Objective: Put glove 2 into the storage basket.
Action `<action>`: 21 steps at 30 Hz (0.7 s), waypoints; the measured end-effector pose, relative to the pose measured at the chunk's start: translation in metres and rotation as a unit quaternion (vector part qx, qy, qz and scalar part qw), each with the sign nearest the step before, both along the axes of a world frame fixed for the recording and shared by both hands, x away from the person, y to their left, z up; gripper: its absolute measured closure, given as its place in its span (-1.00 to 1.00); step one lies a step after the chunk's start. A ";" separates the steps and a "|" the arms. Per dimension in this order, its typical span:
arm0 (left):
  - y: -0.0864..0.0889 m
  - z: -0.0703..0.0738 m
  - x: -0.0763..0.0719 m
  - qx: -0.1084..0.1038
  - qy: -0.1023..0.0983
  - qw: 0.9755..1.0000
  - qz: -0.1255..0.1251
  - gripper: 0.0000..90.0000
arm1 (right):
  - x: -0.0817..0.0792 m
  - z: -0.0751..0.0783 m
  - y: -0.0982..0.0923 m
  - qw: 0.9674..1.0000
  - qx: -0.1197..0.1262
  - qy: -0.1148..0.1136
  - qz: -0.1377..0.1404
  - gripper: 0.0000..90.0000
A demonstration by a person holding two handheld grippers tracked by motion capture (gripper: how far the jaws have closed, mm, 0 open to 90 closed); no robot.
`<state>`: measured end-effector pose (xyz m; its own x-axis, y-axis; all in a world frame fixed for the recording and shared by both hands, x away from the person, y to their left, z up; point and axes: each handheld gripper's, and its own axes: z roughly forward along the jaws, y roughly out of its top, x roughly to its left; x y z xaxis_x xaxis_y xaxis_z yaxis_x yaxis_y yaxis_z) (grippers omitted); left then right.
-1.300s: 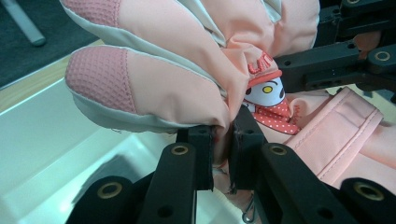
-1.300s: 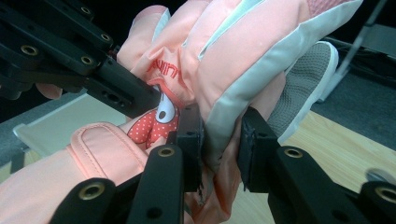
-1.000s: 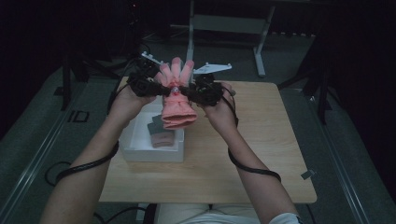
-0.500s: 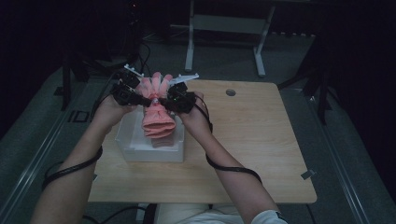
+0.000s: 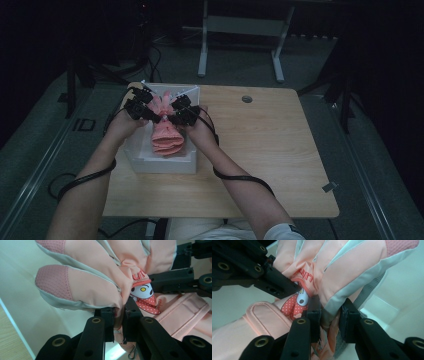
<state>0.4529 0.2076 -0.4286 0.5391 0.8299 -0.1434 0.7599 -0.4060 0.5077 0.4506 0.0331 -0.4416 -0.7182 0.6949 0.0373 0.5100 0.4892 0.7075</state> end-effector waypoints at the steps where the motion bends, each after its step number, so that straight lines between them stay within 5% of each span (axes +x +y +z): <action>1: 0.000 -0.002 0.002 0.002 0.003 1.000 0.002 0.81 | 0.001 -0.002 0.002 1.000 -0.005 0.002 -0.001 0.63; 11: -0.009 -0.015 0.010 0.028 0.022 0.999 0.004 0.81 | 0.012 -0.008 0.008 0.999 -0.043 0.032 -0.006 0.63; 16: -0.010 -0.023 0.012 0.029 0.032 0.999 0.008 0.80 | 0.018 -0.011 0.011 0.996 -0.060 0.071 -0.016 0.52; 21: -0.014 -0.027 0.013 0.050 0.039 0.998 0.009 0.76 | 0.019 -0.012 0.014 0.994 -0.078 0.075 -0.015 0.37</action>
<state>0.4662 0.1940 -0.4552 0.5141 0.8519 -0.1000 0.8037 -0.4376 0.4032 0.4691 0.0475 -0.4536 -0.6911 0.7221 0.0317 0.6203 0.5699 0.5390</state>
